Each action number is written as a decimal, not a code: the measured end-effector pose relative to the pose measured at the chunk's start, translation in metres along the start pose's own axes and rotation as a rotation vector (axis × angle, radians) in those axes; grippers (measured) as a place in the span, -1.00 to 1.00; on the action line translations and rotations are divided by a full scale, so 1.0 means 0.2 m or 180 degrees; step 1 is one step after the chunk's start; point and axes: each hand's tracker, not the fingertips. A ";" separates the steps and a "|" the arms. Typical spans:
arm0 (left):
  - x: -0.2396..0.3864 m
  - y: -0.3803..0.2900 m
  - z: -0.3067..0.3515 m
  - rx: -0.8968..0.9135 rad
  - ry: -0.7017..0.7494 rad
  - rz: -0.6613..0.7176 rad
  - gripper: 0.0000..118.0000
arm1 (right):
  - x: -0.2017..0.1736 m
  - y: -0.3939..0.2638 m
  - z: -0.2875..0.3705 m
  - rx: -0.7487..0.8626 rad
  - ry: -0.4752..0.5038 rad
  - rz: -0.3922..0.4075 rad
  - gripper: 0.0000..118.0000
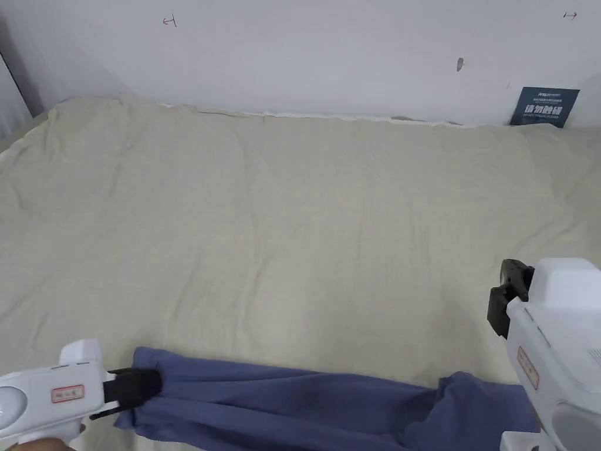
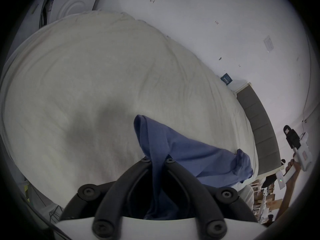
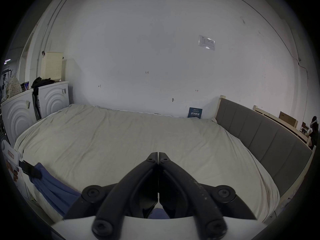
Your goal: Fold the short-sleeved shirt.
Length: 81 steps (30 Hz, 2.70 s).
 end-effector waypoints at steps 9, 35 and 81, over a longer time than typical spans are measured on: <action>0.04 0.03 0.22 0.0150 0.0520 -0.0104 -0.86 | 0.08 0.01 0.06 0.0093 0.0010 -0.0100 -0.97; 1.22 -0.31 -0.63 -0.0784 0.0178 -0.1120 0.62 | 0.36 -0.07 0.22 0.0082 -0.0203 -0.0224 -0.97; 1.24 -0.43 -0.50 -0.0090 -0.0262 -0.0930 -1.00 | 0.42 -0.07 0.24 0.0010 -0.0220 -0.0244 -0.97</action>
